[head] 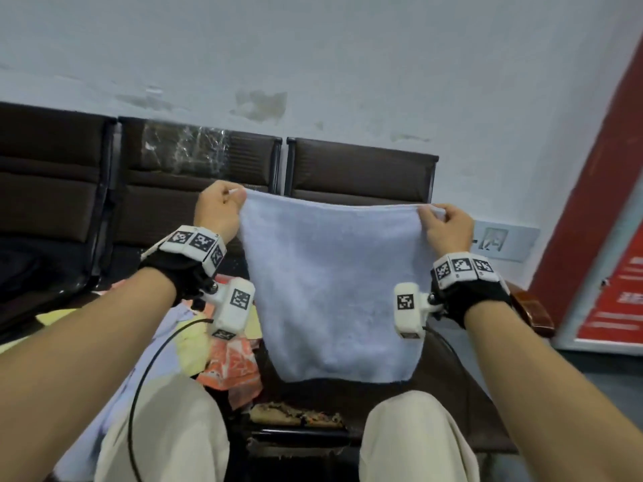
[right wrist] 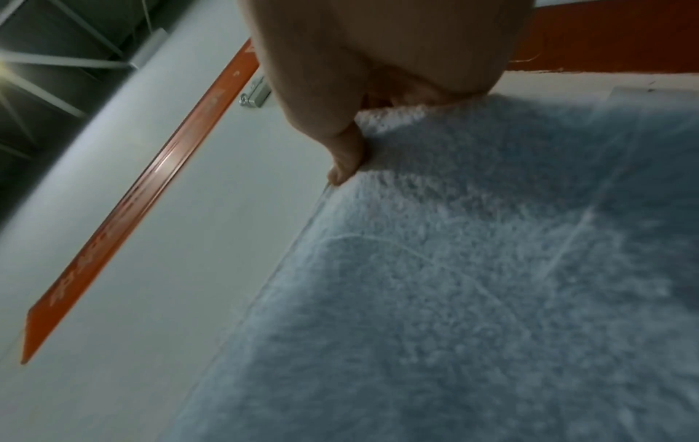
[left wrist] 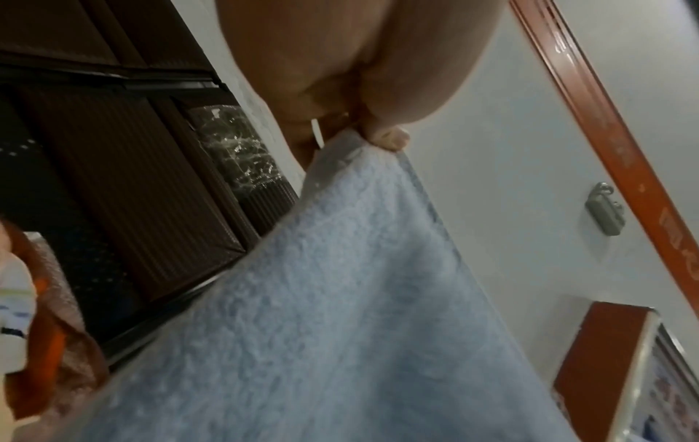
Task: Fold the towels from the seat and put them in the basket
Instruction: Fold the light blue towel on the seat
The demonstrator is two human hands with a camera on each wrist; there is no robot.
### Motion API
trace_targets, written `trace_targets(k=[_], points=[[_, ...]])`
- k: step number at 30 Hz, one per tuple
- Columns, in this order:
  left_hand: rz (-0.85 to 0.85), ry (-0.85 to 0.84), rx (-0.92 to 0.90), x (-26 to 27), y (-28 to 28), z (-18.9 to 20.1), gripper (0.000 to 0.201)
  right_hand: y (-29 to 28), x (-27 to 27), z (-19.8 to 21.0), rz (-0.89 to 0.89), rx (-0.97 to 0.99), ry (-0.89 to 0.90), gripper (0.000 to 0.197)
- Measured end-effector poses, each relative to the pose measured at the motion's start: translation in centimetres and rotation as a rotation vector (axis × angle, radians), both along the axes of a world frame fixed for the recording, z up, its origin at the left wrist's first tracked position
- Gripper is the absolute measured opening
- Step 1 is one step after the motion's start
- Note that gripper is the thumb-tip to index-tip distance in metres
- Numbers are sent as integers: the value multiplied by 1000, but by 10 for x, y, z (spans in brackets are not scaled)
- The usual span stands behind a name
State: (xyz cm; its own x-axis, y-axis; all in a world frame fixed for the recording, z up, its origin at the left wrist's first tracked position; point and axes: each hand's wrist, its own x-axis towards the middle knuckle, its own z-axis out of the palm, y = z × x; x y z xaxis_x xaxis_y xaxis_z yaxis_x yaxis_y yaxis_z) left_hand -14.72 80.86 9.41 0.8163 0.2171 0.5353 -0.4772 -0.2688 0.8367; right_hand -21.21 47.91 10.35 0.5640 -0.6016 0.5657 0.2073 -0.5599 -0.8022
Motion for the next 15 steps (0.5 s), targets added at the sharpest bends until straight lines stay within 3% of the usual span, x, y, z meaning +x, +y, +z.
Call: trace_targets(k=[5, 15], points=[[62, 112, 91, 6, 0, -23, 19, -5, 0, -26, 4, 23, 81, 9], [-69, 289, 85, 50, -25, -97, 11, -22, 55, -105, 190, 420, 228, 9]])
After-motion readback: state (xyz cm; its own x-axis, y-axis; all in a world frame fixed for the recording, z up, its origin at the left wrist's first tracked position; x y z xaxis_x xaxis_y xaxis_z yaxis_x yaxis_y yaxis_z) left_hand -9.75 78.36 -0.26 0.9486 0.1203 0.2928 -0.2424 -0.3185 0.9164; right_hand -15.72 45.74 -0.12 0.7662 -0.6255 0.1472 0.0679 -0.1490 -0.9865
